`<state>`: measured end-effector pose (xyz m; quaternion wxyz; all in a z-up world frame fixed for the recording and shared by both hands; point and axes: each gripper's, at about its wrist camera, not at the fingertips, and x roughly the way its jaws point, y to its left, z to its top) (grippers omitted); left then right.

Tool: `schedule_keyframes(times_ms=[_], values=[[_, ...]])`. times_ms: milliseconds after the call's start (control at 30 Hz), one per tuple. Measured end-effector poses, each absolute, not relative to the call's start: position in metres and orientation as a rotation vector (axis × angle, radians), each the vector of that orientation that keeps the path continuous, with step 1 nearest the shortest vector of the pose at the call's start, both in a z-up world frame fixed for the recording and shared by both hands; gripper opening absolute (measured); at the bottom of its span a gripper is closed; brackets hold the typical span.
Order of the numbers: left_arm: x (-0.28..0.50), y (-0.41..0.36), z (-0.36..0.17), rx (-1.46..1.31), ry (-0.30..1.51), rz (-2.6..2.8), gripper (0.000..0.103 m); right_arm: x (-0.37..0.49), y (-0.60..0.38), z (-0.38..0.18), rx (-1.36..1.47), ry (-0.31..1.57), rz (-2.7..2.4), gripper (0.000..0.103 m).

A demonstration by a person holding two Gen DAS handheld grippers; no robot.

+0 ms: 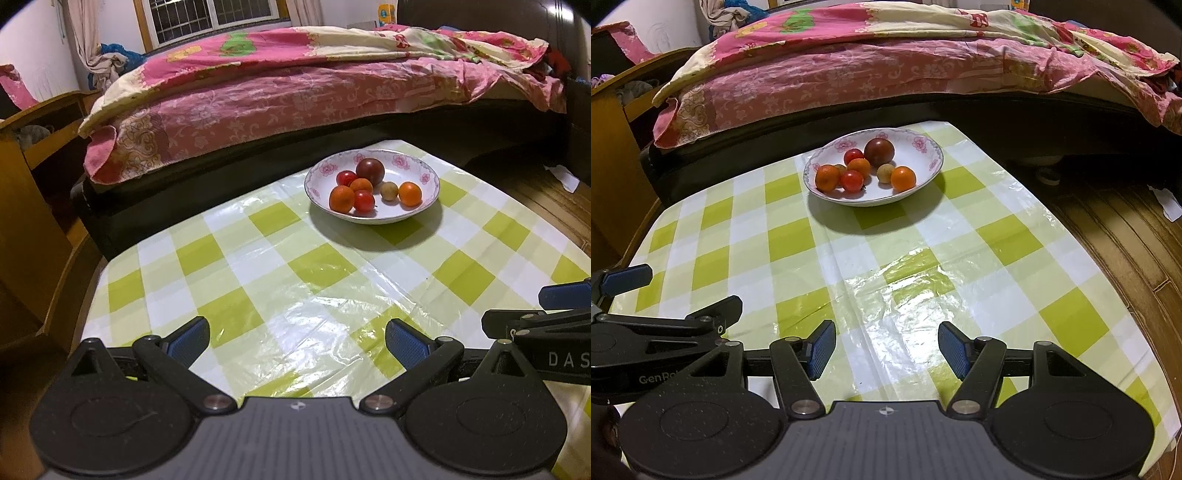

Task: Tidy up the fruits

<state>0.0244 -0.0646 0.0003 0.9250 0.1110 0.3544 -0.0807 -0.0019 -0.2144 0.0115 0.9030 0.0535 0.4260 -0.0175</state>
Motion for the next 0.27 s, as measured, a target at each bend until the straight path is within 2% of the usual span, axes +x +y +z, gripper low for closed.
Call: schedule_keyframes(times_ms=[267], values=[[0.0204,-0.0650,0.0026,0.234,0.714,-0.165,0.103,-0.0033,-0.2153,0.0140,0.119,0.874,-0.036,0.059]])
